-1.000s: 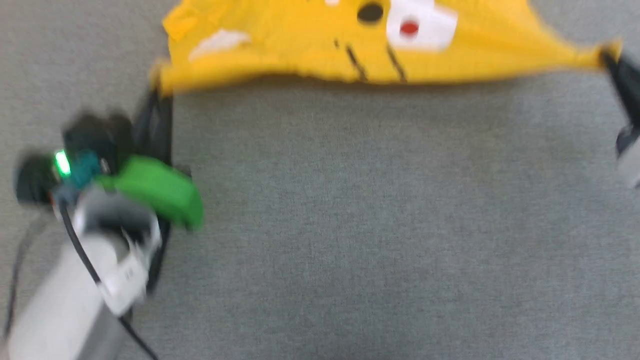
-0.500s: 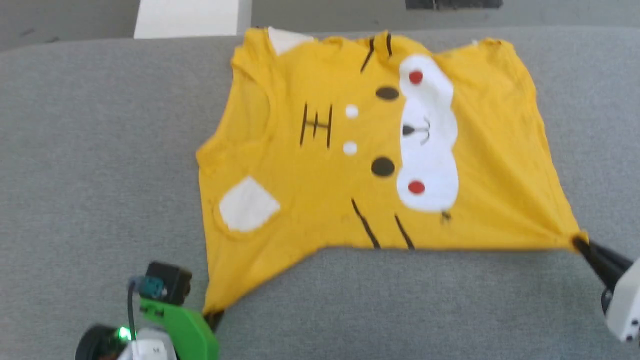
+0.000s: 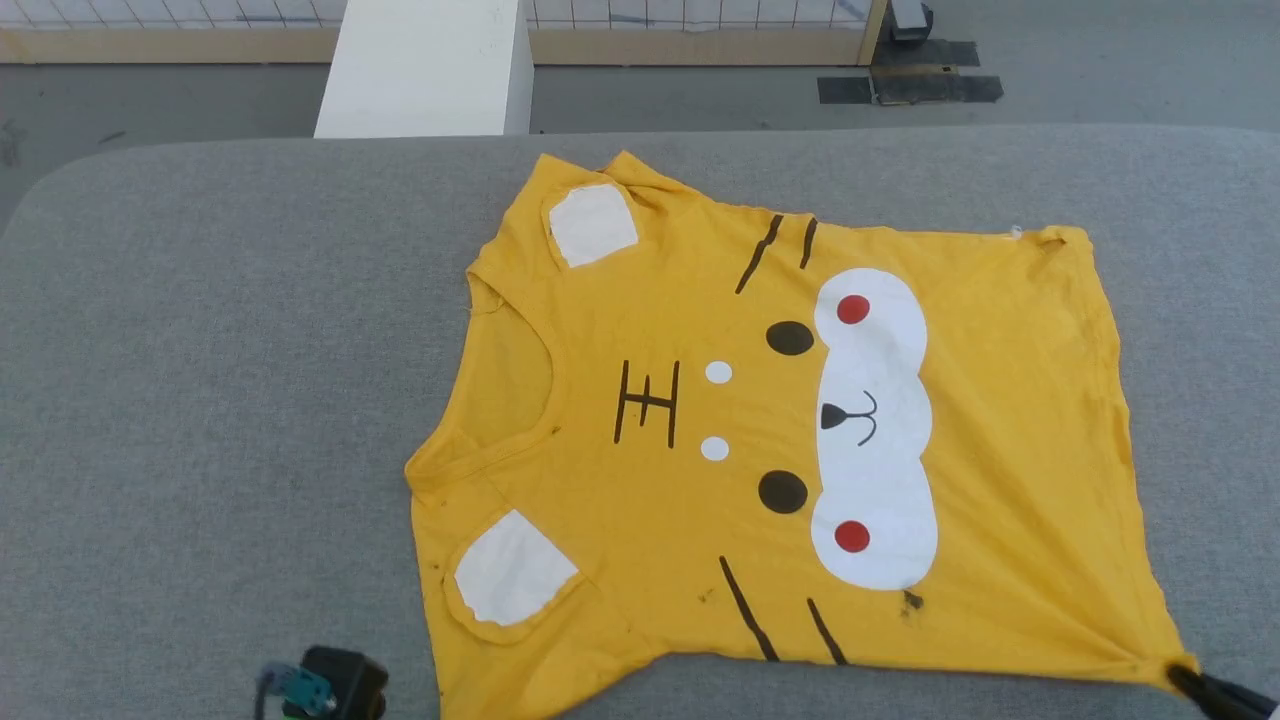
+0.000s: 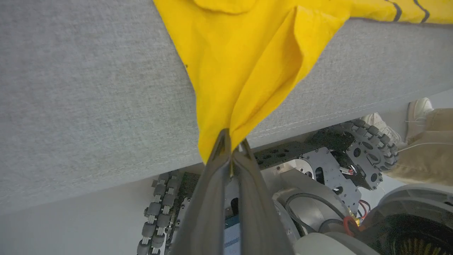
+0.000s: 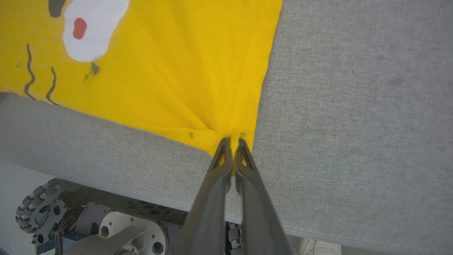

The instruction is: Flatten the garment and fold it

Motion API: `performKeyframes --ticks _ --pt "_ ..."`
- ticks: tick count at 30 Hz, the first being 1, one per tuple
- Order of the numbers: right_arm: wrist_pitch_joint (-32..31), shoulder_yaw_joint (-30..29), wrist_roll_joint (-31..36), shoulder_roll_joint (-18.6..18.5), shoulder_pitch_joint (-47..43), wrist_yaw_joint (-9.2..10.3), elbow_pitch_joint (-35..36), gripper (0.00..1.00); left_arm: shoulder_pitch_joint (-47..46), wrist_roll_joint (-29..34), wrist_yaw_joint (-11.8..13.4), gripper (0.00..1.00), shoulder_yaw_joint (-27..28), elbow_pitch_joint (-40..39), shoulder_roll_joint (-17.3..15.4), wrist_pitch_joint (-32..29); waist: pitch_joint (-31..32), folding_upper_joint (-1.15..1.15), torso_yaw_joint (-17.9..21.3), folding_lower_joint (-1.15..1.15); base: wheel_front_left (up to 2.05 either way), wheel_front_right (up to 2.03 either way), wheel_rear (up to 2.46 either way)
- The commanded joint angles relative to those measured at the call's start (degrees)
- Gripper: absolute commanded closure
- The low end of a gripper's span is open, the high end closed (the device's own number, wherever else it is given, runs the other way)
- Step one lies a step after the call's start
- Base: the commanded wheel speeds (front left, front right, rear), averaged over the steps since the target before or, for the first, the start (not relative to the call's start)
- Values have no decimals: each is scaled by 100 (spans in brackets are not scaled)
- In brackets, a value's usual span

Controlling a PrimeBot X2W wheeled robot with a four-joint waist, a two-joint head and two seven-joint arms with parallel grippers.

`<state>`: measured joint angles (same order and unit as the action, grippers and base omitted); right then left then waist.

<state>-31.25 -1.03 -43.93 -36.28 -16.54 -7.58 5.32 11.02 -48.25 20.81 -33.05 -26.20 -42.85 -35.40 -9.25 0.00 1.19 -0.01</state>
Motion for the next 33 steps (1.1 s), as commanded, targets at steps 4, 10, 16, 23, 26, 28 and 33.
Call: performKeyframes --ticks 4,10,16,23,26,28,33 --pt "124 -418 189 126 -42 9 285 100 -192 344 -14 100 227 -176 9 530 -19 0 2 1 0 0 0" --pt "284 -485 496 48 522 9 487 100 -957 772 -287 100 397 -75 27 919 -163 0 62 1 0 0 0" --pt "359 -217 637 -276 1493 9 384 100 -2204 1157 -741 100 460 308 44 971 -551 0 135 1 0 0 0" --pt "436 425 639 -532 2740 9 -139 100 -3708 1406 -1237 100 253 1231 536 914 -1198 0 210 1 0 0 0" --pt "500 685 630 -555 3096 9 -413 100 -4083 1523 -1322 100 182 1629 756 1046 -1434 0 232 1 0 0 0" --pt "577 846 606 -541 3292 9 -623 100 -4270 1583 -1386 100 142 1914 881 1171 -1565 0 238 1 0 0 0" --pt "740 1237 503 -502 3627 9 -1133 100 -4513 1637 -1488 100 65 2674 1118 1418 -1790 0 232 1 0 0 0"
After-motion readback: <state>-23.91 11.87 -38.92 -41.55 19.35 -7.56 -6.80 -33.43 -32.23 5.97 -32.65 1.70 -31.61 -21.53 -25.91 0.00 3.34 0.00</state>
